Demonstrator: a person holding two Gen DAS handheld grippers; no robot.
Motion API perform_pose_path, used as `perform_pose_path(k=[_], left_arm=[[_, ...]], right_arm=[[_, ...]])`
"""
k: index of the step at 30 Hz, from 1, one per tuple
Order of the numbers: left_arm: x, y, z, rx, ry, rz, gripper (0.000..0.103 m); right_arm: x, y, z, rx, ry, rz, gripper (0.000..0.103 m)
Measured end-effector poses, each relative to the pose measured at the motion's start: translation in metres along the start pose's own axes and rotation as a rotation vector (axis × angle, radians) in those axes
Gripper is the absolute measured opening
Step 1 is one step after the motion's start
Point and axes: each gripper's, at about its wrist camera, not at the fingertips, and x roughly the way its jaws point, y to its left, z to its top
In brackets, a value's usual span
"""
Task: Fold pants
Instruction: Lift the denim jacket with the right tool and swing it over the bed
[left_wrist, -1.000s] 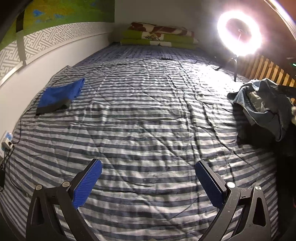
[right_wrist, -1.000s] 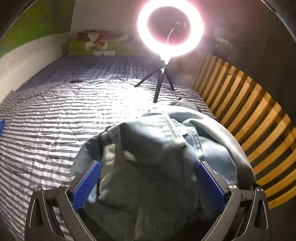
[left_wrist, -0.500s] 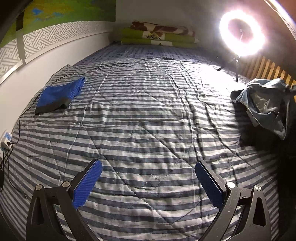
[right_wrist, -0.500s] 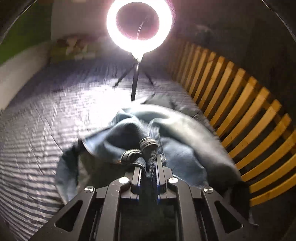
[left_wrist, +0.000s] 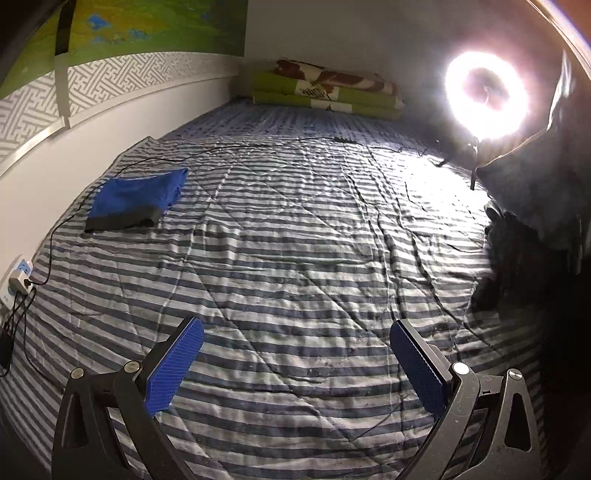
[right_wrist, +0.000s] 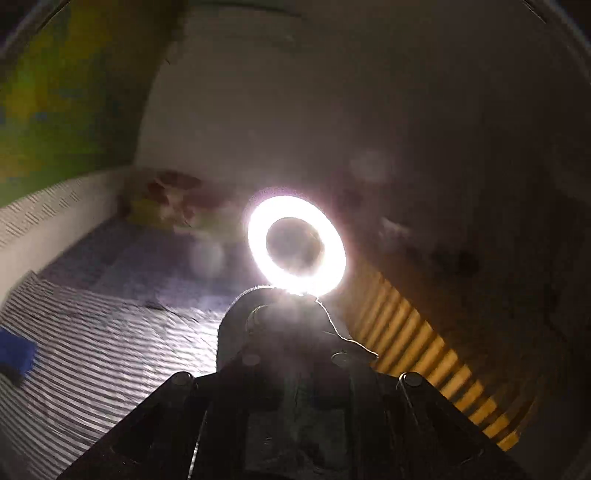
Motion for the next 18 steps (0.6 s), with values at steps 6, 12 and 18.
perform_pose_path(k=[6,12,18], left_arm=[[-0.016,0.021,0.006,-0.04,-0.031,0.009,0.102],[-0.028,0.041,0.008,-0.077,-0.054,0.015,0.102],[-0.046,0.062,0.005,-0.103,-0.083,0.03,0.102]], right_arm=[[-0.061,0.06,0.053,-0.068,-0.121,0.06,0.008],[-0.104,0.125,0.085,-0.092,-0.166,0.212,0.008],[-0.085,0.219,0.052,-0.186,0.047,0.471,0.013]])
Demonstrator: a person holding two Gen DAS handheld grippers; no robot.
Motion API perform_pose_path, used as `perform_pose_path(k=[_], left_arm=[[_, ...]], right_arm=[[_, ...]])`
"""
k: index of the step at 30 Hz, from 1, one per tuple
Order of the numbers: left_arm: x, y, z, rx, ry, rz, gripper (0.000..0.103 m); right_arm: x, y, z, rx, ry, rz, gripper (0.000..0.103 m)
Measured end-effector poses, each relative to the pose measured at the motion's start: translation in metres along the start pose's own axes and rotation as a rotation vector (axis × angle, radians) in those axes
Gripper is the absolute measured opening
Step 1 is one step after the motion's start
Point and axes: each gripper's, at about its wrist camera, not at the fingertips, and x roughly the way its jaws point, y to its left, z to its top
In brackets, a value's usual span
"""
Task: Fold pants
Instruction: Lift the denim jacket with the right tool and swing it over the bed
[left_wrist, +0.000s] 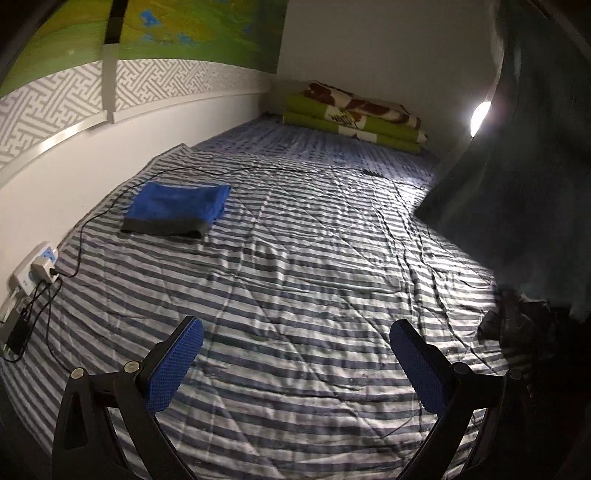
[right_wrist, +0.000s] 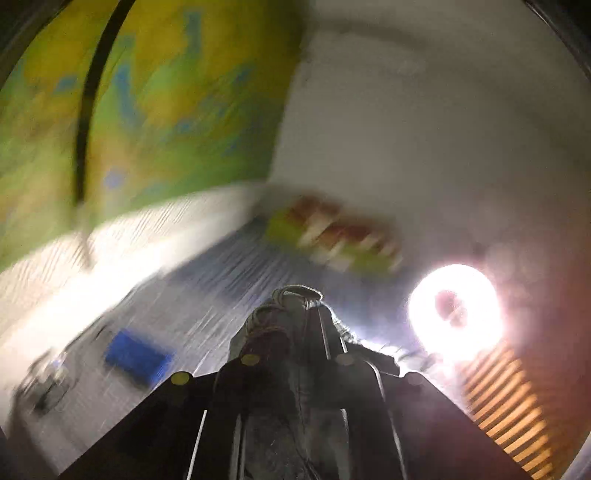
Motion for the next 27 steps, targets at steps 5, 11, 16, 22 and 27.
perform_pose_path(k=[5,11,16,22,27], left_arm=[[-0.022,0.013,-0.005,0.007,-0.039,0.028,0.102],[-0.022,0.008,-0.014,0.025,-0.015,0.036,0.102],[-0.01,-0.019,-0.036,0.096,0.059,0.007,0.102],[0.005,-0.045,-0.052,0.116,0.15,-0.058,0.102],[0.021,-0.066,-0.058,0.06,0.251,-0.183,0.102]], right_arm=[[0.083,0.035,-0.087,-0.055,0.334,0.146,0.019],[0.112,0.003,-0.202,0.079,0.519,0.252,0.023],[0.073,-0.022,-0.305,0.186,0.54,0.312,0.028],[0.027,-0.066,-0.396,0.272,0.516,0.331,0.03],[-0.006,-0.087,-0.431,0.274,0.542,0.378,0.034]])
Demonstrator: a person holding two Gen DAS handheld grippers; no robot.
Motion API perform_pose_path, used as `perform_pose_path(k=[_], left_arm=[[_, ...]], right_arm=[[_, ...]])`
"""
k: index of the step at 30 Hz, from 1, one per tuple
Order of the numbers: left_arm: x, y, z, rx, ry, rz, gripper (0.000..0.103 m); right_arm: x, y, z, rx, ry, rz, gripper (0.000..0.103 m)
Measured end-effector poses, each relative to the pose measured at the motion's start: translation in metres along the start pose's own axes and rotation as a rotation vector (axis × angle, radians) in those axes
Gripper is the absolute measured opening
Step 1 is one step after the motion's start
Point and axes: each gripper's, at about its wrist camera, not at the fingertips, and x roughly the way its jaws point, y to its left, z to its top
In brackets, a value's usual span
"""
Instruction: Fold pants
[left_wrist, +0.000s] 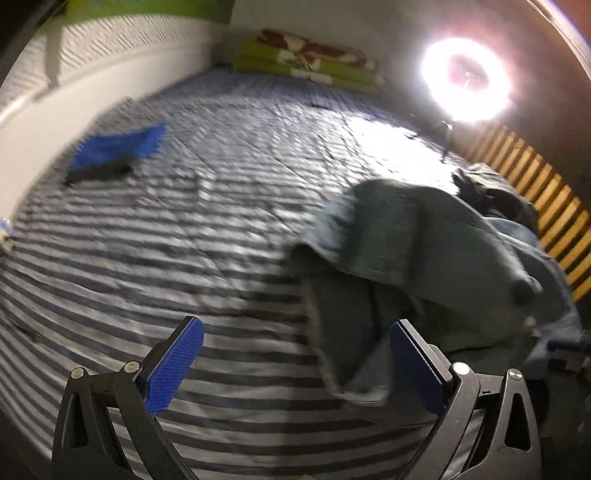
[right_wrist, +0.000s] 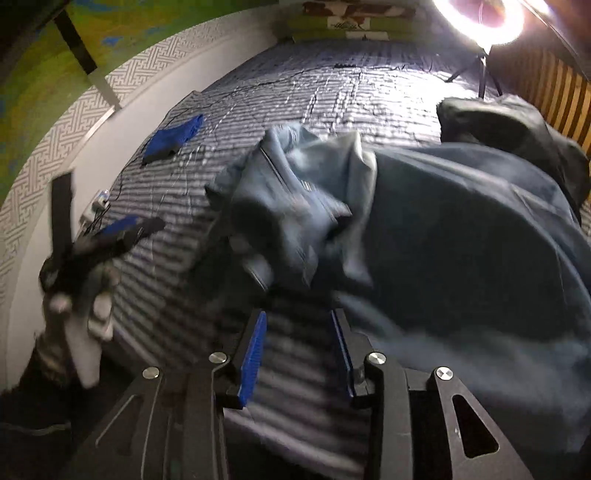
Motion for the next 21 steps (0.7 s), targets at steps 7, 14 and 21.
perform_pose_path(k=[7,14,21], left_arm=[[0.027,-0.036,0.017,-0.036,0.076,-0.136,0.102],[0.061,-0.072,0.032,-0.155,0.178,-0.29,0.102],[0.065,-0.096,0.04,-0.167,0.212,-0.297,0.089]], right_arm=[[-0.018,-0.022,-0.007,0.076,-0.099,-0.011,0.037],[-0.014,-0.042,0.024,0.161,-0.182,-0.003,0.038],[-0.011,-0.058,0.045,0.186,-0.216,-0.101,0.038]])
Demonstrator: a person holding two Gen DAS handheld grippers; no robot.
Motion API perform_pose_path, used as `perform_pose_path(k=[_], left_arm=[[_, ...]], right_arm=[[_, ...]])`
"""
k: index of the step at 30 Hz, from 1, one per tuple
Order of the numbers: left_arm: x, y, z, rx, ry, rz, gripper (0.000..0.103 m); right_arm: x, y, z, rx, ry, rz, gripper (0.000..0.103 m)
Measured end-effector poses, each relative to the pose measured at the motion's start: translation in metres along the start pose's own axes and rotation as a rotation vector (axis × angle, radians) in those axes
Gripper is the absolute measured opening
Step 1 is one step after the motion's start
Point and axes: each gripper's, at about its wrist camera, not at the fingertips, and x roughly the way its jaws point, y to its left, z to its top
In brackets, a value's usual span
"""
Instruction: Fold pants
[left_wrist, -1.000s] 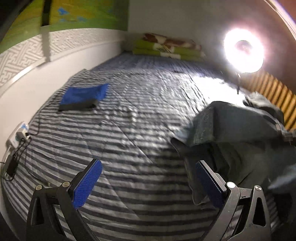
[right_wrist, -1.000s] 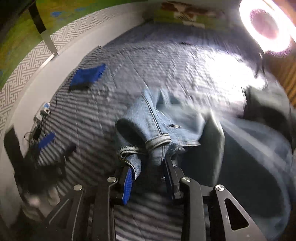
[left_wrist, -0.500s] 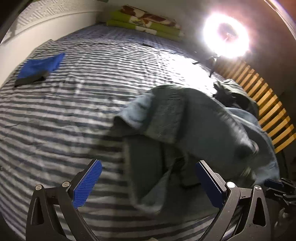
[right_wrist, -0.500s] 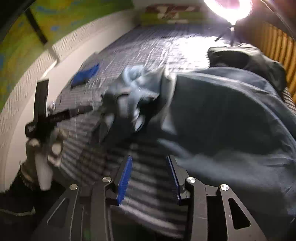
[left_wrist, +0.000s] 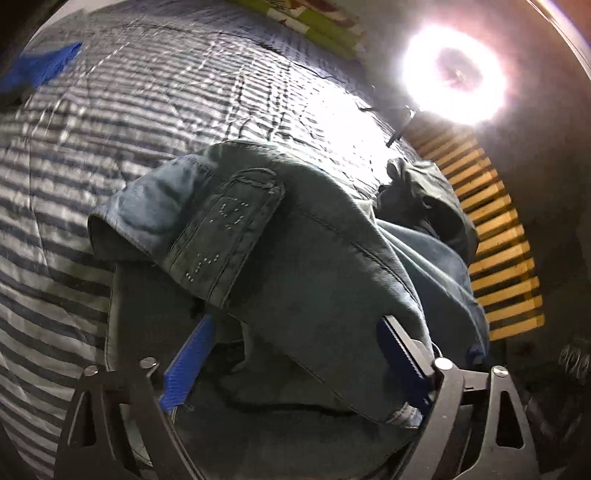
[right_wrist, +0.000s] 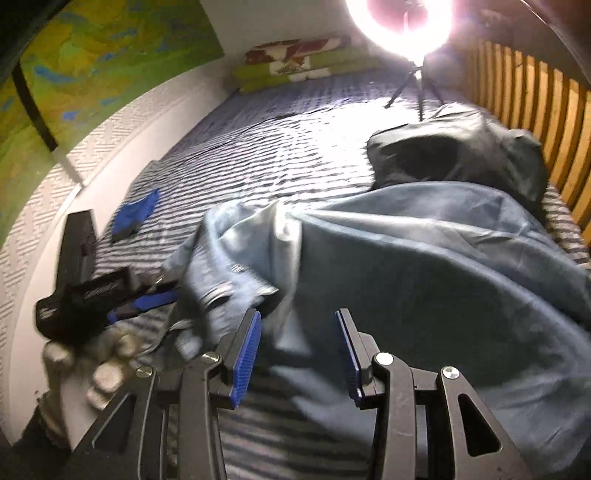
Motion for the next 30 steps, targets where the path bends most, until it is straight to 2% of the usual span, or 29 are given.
perform_pose_path(k=[2,4,5,6,9,10,12,13,14,15,16,17,18,19,21,25,30], left_arm=[[0.002,-0.008,0.001,0.038,0.005,0.029,0.089],[0.012,-0.014,0.006,0.031,0.048,0.033,0.09],[0.019,-0.016,0.009,0.017,0.076,0.022,0.095],[0.03,-0.017,0.013,-0.007,0.12,0.01,0.099],[0.051,-0.018,0.016,-0.046,0.143,0.021,0.098],[0.056,-0.02,0.017,-0.032,0.138,0.032,0.096],[0.063,-0.022,0.016,-0.002,0.144,0.063,0.069],[0.062,-0.02,0.015,-0.002,0.144,0.067,0.062],[0.059,-0.018,0.014,0.003,0.144,0.062,0.05],[0.055,-0.016,0.014,0.016,0.14,0.062,0.04],[0.048,-0.013,0.014,0.03,0.131,0.07,0.036],[0.04,-0.01,0.015,0.038,0.117,0.079,0.026],[0.032,-0.007,0.016,0.043,0.099,0.09,0.018],[0.024,-0.001,0.018,0.049,0.076,0.096,0.013],[0.001,0.009,0.021,0.048,0.035,0.102,0.008],[-0.058,0.035,0.035,0.023,-0.069,0.117,0.007],[-0.129,0.068,0.063,-0.041,-0.173,0.108,0.006]], right_arm=[[-0.004,-0.011,0.006,-0.012,-0.03,-0.066,0.044],[-0.005,-0.024,0.015,-0.05,-0.054,-0.16,0.058],[-0.004,-0.03,0.018,-0.076,-0.05,-0.196,0.064],[0.0,-0.037,0.023,-0.104,-0.036,-0.232,0.065],[0.017,-0.05,0.032,-0.186,0.028,-0.33,0.072],[0.026,-0.054,0.035,-0.21,0.056,-0.346,0.073],[0.045,-0.058,0.032,-0.25,0.12,-0.37,0.074],[0.054,-0.058,0.03,-0.273,0.147,-0.378,0.074],[0.06,-0.056,0.025,-0.298,0.164,-0.39,0.074],[0.064,-0.053,0.021,-0.32,0.176,-0.403,0.066],[0.066,-0.051,0.019,-0.338,0.181,-0.406,0.056],[0.064,-0.046,0.016,-0.354,0.18,-0.398,0.03],[0.06,-0.041,0.016,-0.359,0.173,-0.4,0.013],[0.054,-0.039,0.016,-0.356,0.16,-0.396,0.008],[0.037,-0.03,0.018,-0.334,0.12,-0.37,0.004],[0.007,-0.012,0.033,-0.339,0.014,-0.403,0.003],[-0.029,0.014,0.081,-0.278,-0.127,-0.439,0.003]])
